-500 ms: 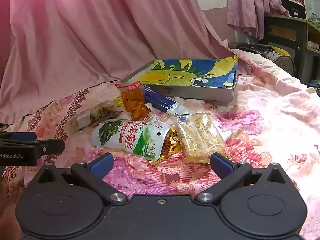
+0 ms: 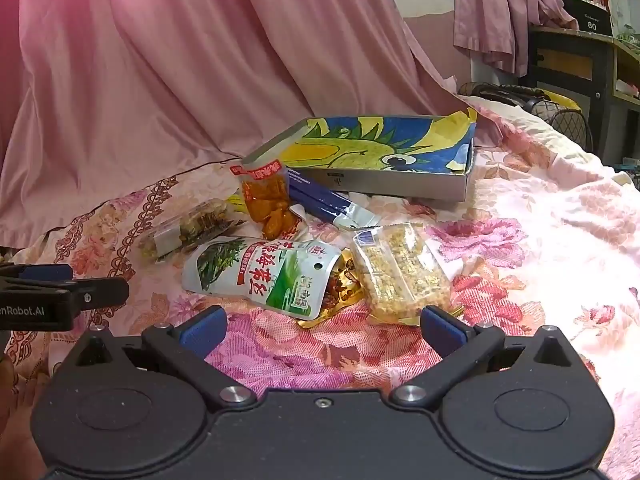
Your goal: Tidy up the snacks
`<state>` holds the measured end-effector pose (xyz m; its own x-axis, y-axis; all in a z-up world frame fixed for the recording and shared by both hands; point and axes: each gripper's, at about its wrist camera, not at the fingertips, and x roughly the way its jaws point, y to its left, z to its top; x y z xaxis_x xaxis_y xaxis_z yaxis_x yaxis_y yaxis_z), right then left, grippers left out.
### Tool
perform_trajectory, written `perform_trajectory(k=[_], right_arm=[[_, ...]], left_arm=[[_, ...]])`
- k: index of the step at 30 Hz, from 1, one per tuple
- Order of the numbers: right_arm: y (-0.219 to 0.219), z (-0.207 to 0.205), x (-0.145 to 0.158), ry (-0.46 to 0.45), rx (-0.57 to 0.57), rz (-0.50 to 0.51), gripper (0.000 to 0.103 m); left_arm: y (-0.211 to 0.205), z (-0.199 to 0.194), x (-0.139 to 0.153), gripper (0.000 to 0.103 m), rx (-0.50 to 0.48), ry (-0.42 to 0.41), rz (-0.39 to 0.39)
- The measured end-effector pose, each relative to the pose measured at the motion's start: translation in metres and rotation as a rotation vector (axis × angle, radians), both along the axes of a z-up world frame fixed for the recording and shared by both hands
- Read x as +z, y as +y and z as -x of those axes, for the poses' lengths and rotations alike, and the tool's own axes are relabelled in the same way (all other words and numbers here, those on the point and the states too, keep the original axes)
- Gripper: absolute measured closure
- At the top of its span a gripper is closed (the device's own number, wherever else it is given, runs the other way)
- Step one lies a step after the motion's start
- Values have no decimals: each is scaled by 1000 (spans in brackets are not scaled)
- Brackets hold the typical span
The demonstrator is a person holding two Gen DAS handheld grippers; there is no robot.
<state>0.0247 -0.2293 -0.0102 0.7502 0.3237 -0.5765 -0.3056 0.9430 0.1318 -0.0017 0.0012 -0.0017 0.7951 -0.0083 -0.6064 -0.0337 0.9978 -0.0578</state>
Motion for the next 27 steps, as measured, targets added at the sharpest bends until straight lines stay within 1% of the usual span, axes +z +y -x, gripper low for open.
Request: perform_trajectory(k=[27], right_arm=[[0,-1,-1,5,0,0,0]], left_arm=[[-1,1,0,0,6,3,11]])
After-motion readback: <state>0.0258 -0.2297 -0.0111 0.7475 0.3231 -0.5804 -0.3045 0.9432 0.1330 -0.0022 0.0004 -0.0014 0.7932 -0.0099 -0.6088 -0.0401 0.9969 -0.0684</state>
